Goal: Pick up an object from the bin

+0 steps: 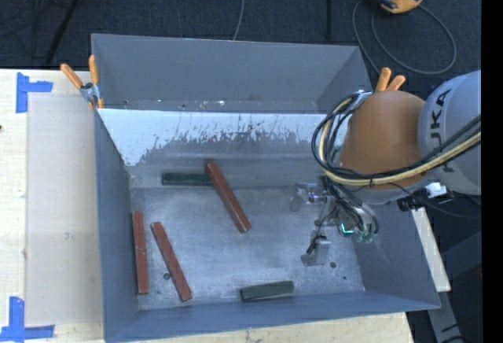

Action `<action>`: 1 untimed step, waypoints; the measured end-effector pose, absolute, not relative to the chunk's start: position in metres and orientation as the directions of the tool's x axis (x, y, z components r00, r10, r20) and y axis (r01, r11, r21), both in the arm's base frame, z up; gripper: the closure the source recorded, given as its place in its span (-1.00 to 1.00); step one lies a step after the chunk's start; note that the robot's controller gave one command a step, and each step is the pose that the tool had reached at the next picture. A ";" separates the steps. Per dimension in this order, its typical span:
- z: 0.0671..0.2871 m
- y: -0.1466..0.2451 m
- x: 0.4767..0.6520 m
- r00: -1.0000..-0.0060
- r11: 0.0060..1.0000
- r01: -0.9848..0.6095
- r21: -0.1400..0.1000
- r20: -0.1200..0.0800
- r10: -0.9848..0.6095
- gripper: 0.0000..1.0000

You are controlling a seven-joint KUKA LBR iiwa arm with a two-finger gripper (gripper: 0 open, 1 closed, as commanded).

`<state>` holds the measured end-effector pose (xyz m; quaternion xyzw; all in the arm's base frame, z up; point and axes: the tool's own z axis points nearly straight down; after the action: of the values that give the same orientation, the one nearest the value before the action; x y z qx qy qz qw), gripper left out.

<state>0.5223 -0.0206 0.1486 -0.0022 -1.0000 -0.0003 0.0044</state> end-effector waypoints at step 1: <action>0.152 -0.021 0.524 -1.000 1.000 0.004 0.000 0.002 0.004 -1.00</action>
Offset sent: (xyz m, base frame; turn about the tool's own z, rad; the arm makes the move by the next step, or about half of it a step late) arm -0.0407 0.0307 -0.0786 -0.1085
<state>0.5241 -0.0206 0.1521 -0.0020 -1.0000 -0.0001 0.0009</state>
